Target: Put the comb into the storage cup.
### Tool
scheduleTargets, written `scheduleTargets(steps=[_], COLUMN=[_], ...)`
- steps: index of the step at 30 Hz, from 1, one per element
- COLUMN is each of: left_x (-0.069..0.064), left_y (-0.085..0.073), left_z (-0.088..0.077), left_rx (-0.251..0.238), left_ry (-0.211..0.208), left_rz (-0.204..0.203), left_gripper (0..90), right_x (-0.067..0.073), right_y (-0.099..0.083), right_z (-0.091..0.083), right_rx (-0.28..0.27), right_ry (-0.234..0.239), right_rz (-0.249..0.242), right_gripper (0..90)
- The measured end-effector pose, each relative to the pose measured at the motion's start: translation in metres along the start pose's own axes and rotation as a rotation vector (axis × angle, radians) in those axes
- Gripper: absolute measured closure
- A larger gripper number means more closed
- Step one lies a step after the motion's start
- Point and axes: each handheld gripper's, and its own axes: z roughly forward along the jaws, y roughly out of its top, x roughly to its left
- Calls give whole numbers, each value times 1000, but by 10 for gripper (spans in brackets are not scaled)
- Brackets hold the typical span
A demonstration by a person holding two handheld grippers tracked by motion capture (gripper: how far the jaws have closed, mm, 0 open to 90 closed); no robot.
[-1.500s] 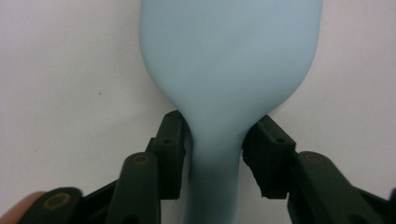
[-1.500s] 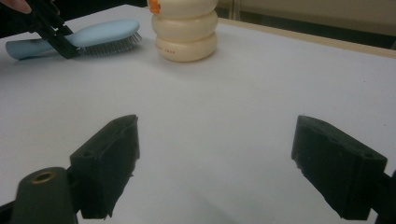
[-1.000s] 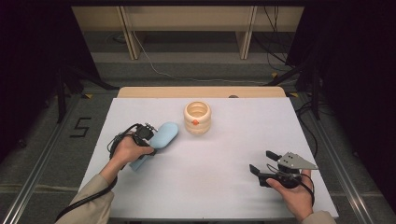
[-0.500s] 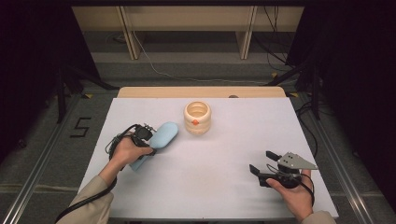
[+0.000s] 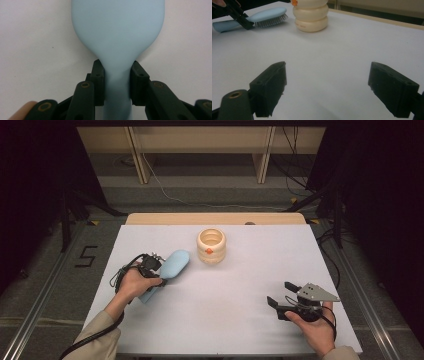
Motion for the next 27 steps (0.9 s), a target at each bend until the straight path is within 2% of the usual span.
scheduleTargets(steps=[9, 12, 21, 27], left_x=[-1, -3, -10, -11], left_y=[-3, -5, -6, -7], left_z=[-7, -9, -13, -22], left_rx=[-61, -97, -132, -179], left_ry=[-2, 0, 13, 22], left_rz=[-13, -15, 5, -7], left_gripper=[693, 693, 693, 693], right_x=[0, 0, 1, 1], right_y=[0, 0, 0, 0], right_z=[1, 1, 0, 0], right_rx=[3, 4, 4, 3], right_ry=[2, 3, 6, 8], right_rz=[-1, -2, -8, -8], right_gripper=[160, 160, 160, 160])
